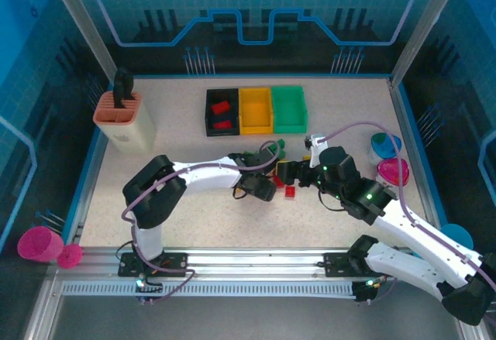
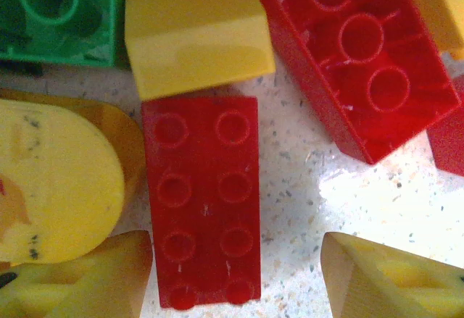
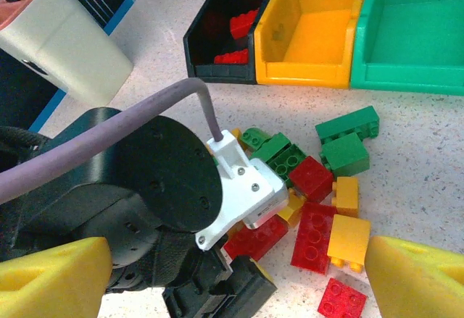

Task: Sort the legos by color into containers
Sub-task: Pick up the lego from the center of the table, then place the lego in the container.

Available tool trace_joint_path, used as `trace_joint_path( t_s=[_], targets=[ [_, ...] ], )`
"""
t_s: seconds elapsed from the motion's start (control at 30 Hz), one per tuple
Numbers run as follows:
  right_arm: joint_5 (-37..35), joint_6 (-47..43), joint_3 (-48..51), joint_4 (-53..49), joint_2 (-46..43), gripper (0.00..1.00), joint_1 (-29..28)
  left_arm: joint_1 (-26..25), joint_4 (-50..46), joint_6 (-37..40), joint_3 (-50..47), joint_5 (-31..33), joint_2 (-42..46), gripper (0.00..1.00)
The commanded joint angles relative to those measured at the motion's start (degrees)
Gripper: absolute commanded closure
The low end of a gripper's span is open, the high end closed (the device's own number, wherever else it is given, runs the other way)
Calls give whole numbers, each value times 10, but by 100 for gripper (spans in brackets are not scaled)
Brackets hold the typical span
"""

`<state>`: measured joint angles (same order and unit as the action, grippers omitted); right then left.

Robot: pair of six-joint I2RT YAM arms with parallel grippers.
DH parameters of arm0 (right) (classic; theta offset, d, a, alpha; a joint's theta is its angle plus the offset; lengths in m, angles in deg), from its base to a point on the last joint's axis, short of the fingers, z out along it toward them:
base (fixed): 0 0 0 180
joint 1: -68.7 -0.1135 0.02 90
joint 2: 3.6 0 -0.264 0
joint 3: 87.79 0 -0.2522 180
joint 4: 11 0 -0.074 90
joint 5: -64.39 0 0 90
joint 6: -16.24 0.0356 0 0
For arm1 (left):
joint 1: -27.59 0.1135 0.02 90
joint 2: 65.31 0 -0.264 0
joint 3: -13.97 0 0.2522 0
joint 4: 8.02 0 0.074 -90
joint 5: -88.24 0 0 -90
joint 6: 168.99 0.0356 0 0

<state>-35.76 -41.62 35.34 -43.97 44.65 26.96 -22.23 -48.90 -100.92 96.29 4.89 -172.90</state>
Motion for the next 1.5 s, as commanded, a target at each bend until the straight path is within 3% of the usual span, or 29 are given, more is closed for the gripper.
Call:
trace_joint_path(
  t_s=[0.0,0.23,0.43,0.83,1.0,1.2,1.47],
  targets=[
    [-14,-2,-7,-10,-13,9,-7,4,-24,16,25,23,-22,36],
    [-18,-1,-7,-14,-20,11,-7,3,-47,21,41,44,-40,48],
    [-22,-1,-6,-11,-23,12,-7,-1,-53,22,21,46,-12,65],
    [-51,9,-2,-31,-11,12,-7,10,-69,26,-7,19,189,66],
    [-61,13,-2,-44,-9,11,-6,64,-52,21,-15,-17,267,66],
    [-57,27,6,-51,3,10,-5,177,-9,3,-21,-55,309,66],
    [-46,35,10,-70,19,12,-6,295,20,1,44,-82,181,67]
  ],
)
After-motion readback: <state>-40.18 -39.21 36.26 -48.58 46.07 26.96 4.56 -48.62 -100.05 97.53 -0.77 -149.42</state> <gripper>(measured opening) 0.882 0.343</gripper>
